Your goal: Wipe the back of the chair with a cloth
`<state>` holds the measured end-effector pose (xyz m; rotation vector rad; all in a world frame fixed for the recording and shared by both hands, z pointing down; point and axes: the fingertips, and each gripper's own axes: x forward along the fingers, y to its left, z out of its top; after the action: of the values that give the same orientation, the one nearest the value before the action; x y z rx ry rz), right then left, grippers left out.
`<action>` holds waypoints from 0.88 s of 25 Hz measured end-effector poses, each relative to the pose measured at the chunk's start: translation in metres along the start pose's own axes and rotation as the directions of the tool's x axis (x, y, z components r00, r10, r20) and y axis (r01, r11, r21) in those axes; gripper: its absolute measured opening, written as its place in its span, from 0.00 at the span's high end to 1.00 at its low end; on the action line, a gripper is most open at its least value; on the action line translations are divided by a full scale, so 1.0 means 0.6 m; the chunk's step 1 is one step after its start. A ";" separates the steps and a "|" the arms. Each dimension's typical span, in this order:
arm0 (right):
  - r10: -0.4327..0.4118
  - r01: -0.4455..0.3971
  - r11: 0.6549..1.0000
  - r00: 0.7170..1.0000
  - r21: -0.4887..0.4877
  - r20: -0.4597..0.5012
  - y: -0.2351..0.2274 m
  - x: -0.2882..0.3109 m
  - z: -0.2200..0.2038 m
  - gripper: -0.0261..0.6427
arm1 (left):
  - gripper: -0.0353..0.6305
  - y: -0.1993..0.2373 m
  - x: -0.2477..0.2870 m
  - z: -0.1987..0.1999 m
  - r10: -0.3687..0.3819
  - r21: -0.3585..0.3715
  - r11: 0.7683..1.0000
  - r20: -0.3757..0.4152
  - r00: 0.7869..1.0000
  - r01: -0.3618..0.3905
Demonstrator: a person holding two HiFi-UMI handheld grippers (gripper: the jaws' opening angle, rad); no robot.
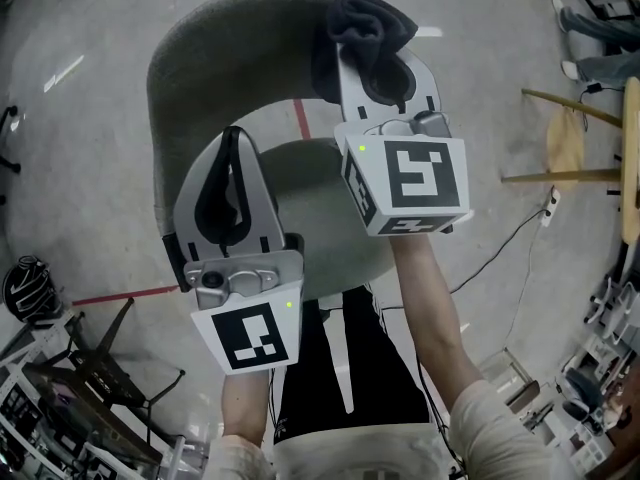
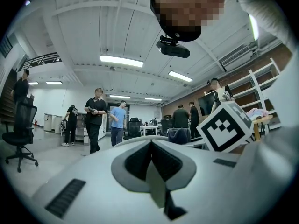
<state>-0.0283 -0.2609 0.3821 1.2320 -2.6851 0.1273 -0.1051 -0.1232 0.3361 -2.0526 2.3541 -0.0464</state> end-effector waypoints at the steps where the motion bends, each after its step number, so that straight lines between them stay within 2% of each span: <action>1: -0.001 0.001 1.000 1.000 0.003 0.002 -0.001 0.000 0.000 0.88 | 0.92 0.001 0.001 -0.001 0.001 0.000 1.000 0.000 1.000 -0.001; 7: 0.013 -0.013 1.000 1.000 -0.026 0.018 0.006 -0.010 0.006 0.88 | 0.92 0.019 0.001 -0.010 0.032 -0.020 0.999 0.000 0.999 -0.032; 12: 0.140 -0.135 0.988 0.988 -0.078 0.059 0.083 -0.030 0.022 0.88 | 0.92 0.060 -0.024 -0.016 0.082 -0.013 0.997 0.017 0.996 -0.082; 17: 0.294 -0.291 0.955 0.954 -0.049 0.055 0.207 -0.020 0.006 0.88 | 0.92 0.107 -0.058 -0.034 0.144 -0.025 0.989 -0.010 0.989 -0.144; 22: 0.418 -0.417 0.908 0.908 -0.042 0.017 0.306 -0.003 -0.037 0.88 | 0.92 0.148 -0.080 -0.052 0.202 -0.020 0.979 -0.029 0.979 -0.203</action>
<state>-0.1636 -0.1366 0.4036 0.6306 -2.9173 0.1183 -0.1873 -0.0633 0.3637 -1.8205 2.5782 -0.0442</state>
